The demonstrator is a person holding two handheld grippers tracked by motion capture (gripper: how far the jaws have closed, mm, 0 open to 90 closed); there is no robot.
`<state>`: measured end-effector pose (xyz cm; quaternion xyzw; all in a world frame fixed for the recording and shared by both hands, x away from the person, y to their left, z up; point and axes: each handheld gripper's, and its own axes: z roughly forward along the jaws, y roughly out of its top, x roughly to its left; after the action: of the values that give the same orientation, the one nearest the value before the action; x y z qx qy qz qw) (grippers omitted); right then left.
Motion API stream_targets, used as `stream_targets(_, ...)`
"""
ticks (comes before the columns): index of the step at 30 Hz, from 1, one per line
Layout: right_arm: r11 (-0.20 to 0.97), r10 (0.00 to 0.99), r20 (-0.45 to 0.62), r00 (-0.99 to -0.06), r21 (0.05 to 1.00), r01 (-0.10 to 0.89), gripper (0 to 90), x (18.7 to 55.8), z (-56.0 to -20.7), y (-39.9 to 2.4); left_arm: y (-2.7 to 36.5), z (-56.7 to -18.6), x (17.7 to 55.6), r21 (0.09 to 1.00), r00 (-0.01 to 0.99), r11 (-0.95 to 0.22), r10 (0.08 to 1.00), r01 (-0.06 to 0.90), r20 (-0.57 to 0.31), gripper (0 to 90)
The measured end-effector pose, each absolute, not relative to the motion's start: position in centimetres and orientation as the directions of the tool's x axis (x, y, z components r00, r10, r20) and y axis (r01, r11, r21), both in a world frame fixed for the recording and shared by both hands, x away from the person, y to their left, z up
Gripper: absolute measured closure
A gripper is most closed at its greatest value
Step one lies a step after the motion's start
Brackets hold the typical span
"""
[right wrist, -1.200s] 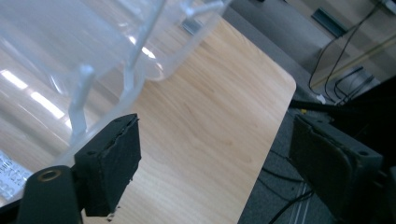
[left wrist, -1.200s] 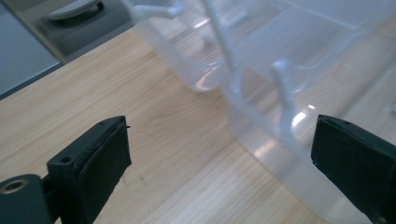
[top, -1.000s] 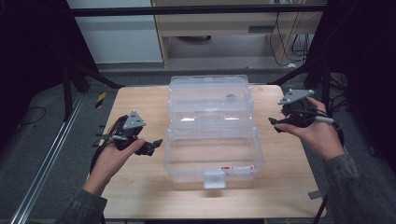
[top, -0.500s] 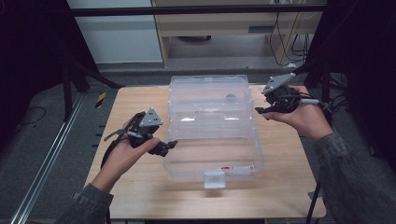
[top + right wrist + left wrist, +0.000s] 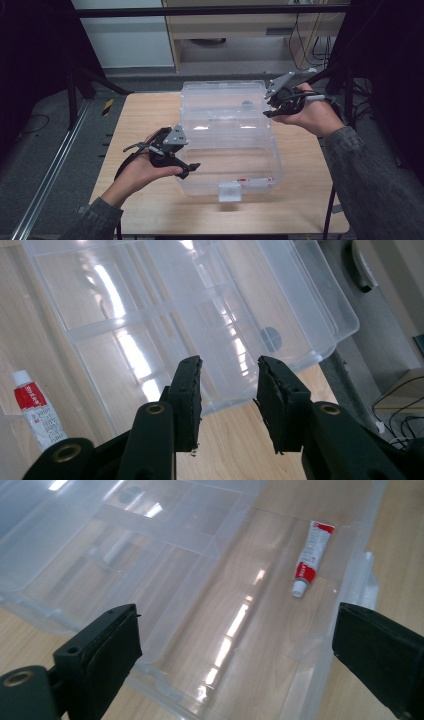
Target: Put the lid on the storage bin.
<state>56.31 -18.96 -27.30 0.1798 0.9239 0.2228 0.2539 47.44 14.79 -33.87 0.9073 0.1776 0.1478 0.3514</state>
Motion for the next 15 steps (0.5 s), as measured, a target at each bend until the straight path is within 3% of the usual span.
stream_targets(3,0.832,0.425,-0.347,-0.836,0.513,0.21,64.1,57.3,-27.5,-18.3,14.2,-34.0,47.5,0.683,0.909,-0.698,0.399,0.215,0.122,6.0)
stream_targets(15,0.921,0.272,-0.329,-0.904,0.361,0.146,65.9,60.1,-29.4,-15.4,13.5,-35.7,47.1,0.63,0.944,-0.75,0.32,0.199,0.084,6.0)
